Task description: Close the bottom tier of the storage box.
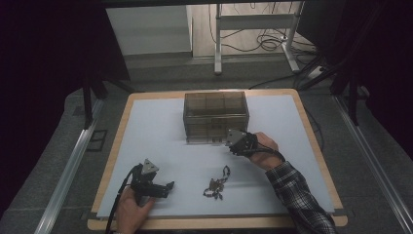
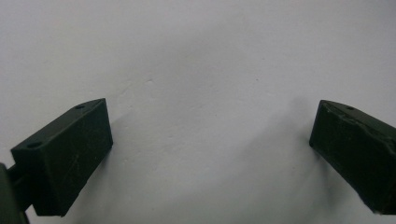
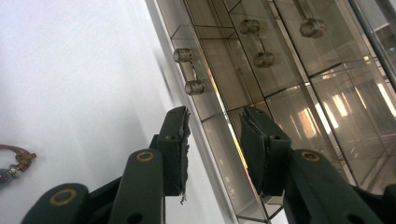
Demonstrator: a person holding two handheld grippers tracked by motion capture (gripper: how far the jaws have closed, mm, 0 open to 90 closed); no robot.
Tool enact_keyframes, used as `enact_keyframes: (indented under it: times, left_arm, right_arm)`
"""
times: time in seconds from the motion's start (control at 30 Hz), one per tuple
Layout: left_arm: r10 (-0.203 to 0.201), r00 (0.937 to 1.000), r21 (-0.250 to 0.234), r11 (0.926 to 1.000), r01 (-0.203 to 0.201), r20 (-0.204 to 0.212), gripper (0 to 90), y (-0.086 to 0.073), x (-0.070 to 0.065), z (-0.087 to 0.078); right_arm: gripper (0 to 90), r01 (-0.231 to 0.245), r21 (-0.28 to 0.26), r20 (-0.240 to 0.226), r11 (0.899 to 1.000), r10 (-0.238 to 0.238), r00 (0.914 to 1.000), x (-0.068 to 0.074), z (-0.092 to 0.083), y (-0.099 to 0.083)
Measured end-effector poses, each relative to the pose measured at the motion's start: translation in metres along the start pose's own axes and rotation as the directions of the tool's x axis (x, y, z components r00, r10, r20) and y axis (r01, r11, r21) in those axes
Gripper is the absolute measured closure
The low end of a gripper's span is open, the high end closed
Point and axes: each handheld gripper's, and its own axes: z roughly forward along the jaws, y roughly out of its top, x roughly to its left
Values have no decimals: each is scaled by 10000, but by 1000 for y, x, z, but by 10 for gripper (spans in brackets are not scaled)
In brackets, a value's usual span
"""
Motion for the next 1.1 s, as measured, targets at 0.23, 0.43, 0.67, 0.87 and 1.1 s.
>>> enact_keyframes:
  times: [0.23, 0.43, 0.67, 0.87, 1.1]
  left_arm:
    - [6, 10000, 4, 10000, -6, 0, 0, 0, 0, 0]
    - [3, 10000, 2, 10000, -3, 1, 0, 0, 0, 0]
    - [0, 10000, -1, 10000, 0, 2, 0, 0, 0, 0]
    - [-2, 10000, -2, 10000, 2, 1, 0, 0, 0, 0]
    - [-5, 10000, -1, 10000, 5, 2, 0, 0, 0, 0]
  right_arm:
    - [607, -370, -98, -471, 9993, 365, 9982, -10, -1, -3]
    - [608, -675, -159, -1034, 9976, 655, 9925, -19, 0, -6]
    - [632, -735, -175, -1555, 9971, 699, 9854, -28, 2, -9]
    - [652, -523, -27, -1870, 9986, 508, 9811, -35, 4, -10]
    - [659, -351, 161, -2280, 9993, 379, 9729, -42, 11, -11]
